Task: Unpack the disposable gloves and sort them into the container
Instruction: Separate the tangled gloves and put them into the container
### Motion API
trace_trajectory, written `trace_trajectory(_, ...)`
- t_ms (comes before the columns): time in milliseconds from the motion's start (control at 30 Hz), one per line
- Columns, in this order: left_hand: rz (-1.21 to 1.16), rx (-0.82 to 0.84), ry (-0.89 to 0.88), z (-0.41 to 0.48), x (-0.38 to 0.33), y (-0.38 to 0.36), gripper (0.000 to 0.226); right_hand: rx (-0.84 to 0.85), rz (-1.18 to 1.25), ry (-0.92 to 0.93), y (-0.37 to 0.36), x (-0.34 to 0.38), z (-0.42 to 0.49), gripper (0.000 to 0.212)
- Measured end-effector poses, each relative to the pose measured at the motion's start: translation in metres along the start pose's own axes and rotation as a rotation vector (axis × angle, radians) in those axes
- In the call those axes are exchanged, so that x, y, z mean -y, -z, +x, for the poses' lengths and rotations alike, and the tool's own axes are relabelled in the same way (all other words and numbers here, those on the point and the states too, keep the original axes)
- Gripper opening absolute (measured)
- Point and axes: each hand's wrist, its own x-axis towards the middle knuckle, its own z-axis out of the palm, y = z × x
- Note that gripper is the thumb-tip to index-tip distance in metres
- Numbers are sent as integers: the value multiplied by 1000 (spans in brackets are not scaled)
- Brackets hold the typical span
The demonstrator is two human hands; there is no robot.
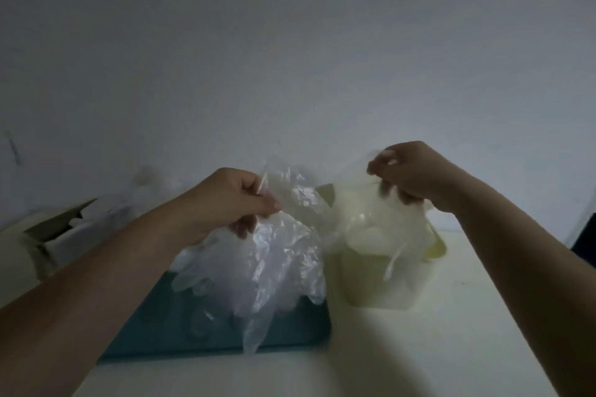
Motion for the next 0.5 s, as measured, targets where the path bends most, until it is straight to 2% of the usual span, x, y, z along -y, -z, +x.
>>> trace_trajectory(100,-120,12,7,2,-7,3,19,-165,-137,-29,-3,-29,21,19)
trace_trajectory(200,-254,129,-27,-1,-22,6,26,-158,-292,-71,-18,-51,37,31)
trace_trajectory(300,-342,217,-86,-2,-38,5,22,-125,-395,-79,-35,-60,50,29)
trace_trajectory(400,-458,268,-149,6,-55,-2,10,-37,-595,-120,-48,-68,60,17)
trace_trajectory(433,-493,271,-161,12,-61,-7,10,10,-616,-125,-51,-74,64,12)
trace_trajectory(500,-532,242,-154,30,-72,-23,9,124,-577,-150,-52,-85,68,14)
